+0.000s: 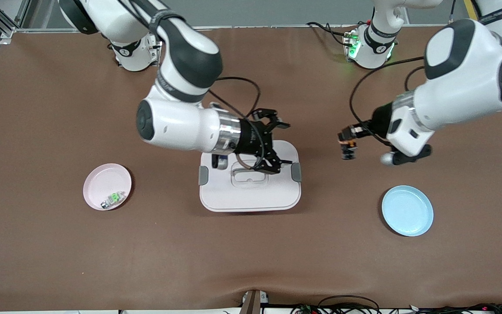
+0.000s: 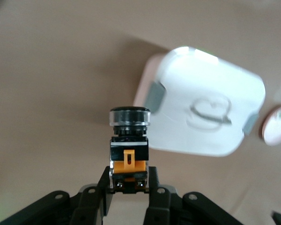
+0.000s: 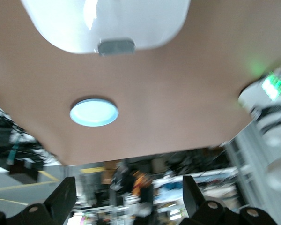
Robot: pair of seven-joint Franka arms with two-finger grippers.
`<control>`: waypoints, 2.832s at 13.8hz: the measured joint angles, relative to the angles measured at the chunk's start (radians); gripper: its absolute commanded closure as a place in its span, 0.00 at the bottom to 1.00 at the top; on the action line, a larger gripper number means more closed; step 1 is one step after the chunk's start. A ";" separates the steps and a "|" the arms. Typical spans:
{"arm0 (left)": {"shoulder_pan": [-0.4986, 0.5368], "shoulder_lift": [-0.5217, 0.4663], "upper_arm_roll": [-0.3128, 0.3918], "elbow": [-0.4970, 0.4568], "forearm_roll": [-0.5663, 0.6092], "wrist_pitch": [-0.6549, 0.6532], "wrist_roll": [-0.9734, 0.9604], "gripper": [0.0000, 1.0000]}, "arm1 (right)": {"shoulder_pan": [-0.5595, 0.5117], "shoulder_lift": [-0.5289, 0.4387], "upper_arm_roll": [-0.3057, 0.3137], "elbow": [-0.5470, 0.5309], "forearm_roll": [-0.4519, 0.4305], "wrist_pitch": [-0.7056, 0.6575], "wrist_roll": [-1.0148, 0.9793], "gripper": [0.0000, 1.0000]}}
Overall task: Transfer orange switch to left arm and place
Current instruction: 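Open the right gripper and pull it back from the switch, then carry the switch to the blue plate with the left gripper while the right gripper retracts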
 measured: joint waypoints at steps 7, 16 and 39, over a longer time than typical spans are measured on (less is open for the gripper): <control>0.210 -0.002 0.006 0.021 0.153 -0.001 -0.291 1.00 | -0.201 -0.014 -0.010 0.005 -0.001 -0.394 -0.551 0.00; 0.248 0.137 0.009 0.021 0.477 0.143 -0.781 1.00 | -0.371 -0.112 -0.014 0.011 -0.441 -0.678 -1.401 0.00; 0.238 0.553 0.004 0.025 0.540 0.503 -0.982 1.00 | -0.577 -0.186 -0.031 0.009 -0.855 -0.524 -1.828 0.00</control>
